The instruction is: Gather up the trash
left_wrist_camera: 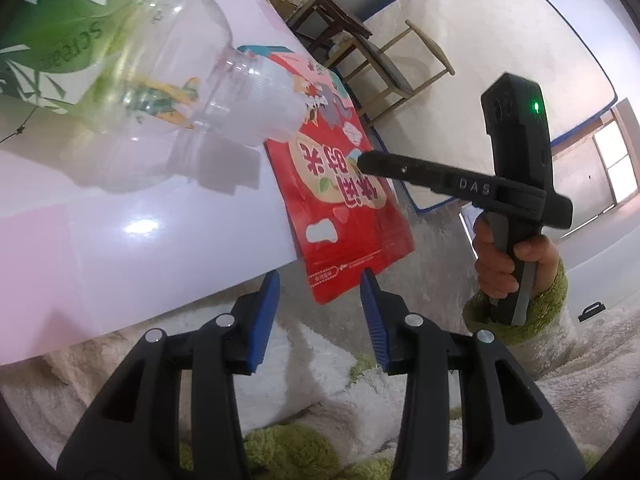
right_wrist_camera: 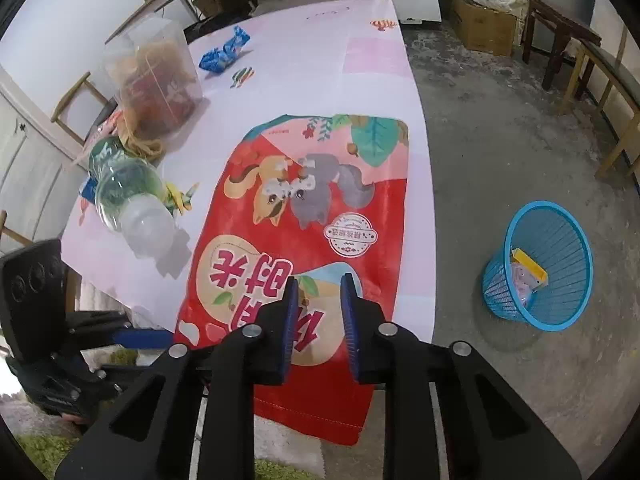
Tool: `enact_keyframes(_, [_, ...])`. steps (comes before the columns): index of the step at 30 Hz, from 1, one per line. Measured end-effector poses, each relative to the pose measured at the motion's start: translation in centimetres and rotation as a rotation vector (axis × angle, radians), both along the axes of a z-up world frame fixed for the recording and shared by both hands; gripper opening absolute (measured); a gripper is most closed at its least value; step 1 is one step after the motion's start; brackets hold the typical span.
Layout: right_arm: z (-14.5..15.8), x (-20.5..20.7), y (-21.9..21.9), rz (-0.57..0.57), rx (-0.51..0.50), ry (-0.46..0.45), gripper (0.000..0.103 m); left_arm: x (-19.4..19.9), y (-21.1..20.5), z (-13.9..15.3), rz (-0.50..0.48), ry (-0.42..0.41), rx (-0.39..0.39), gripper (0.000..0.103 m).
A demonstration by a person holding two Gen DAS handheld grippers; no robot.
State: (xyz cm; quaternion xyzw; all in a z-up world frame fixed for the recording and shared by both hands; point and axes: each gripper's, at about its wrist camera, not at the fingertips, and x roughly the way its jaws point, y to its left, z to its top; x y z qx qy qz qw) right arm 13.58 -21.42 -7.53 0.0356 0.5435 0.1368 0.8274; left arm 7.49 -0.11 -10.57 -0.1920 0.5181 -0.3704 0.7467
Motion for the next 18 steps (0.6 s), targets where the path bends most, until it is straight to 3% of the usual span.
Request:
enact_keyframes(11, [-0.4,-1.0,0.6,0.060,0.067,0.072,0.013,1.3,-1.9,-0.7,-0.025,0.038,-0.025,0.038])
enact_keyframes(18, [-0.3,-1.6,1.1,0.102,0.066,0.077,0.013,1.6,-1.9,0.1,-0.032,0.031,-0.110,0.037])
